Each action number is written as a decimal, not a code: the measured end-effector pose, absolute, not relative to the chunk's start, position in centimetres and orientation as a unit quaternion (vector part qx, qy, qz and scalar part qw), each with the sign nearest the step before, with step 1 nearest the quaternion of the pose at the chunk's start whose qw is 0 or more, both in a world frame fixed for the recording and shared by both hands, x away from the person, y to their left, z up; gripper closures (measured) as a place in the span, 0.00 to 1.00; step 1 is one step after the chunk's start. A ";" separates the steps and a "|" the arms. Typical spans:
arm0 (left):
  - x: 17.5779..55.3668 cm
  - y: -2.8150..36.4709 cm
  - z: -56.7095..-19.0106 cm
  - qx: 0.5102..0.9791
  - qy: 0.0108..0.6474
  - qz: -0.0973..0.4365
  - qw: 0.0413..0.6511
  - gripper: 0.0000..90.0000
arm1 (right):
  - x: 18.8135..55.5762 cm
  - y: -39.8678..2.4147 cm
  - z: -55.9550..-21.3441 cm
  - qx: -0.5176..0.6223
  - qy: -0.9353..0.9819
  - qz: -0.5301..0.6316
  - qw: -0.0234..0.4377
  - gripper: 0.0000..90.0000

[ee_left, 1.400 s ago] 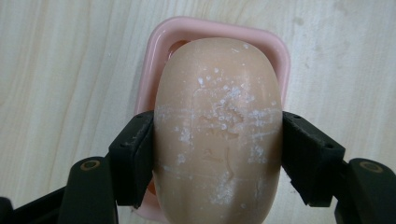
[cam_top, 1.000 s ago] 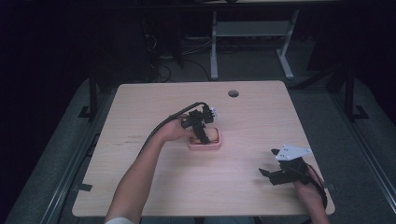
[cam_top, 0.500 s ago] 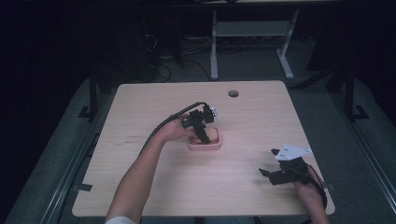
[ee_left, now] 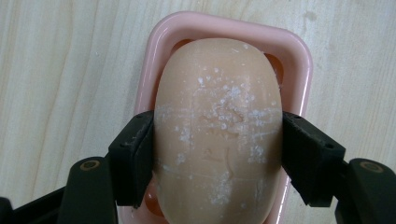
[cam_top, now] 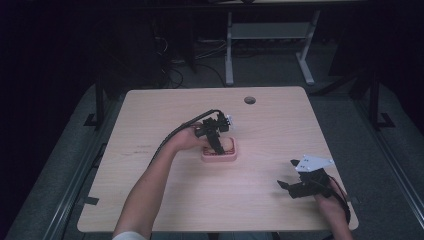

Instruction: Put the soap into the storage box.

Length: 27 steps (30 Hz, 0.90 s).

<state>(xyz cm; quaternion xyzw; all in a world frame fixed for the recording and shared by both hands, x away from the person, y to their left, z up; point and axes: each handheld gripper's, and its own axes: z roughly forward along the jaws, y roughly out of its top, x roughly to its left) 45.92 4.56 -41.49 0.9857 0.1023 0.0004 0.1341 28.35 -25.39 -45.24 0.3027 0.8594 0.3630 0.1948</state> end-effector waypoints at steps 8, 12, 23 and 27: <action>45.9 4.3 -41.6 0.987 0.097 0.004 0.128 0.35 | 28.3 -25.4 -45.2 0.303 0.859 0.364 0.195 0.16; 45.9 4.3 -41.6 0.987 0.097 0.005 0.128 0.35 | 28.3 -25.4 -45.2 0.303 0.859 0.365 0.194 0.16; 45.5 4.4 -40.6 0.984 0.097 0.012 0.147 0.30 | 28.3 -25.3 -45.2 0.303 0.859 0.363 0.194 0.16; 45.1 4.5 -40.7 0.985 0.095 0.011 0.142 0.29 | 28.4 -25.3 -45.2 0.300 0.861 0.361 0.196 0.16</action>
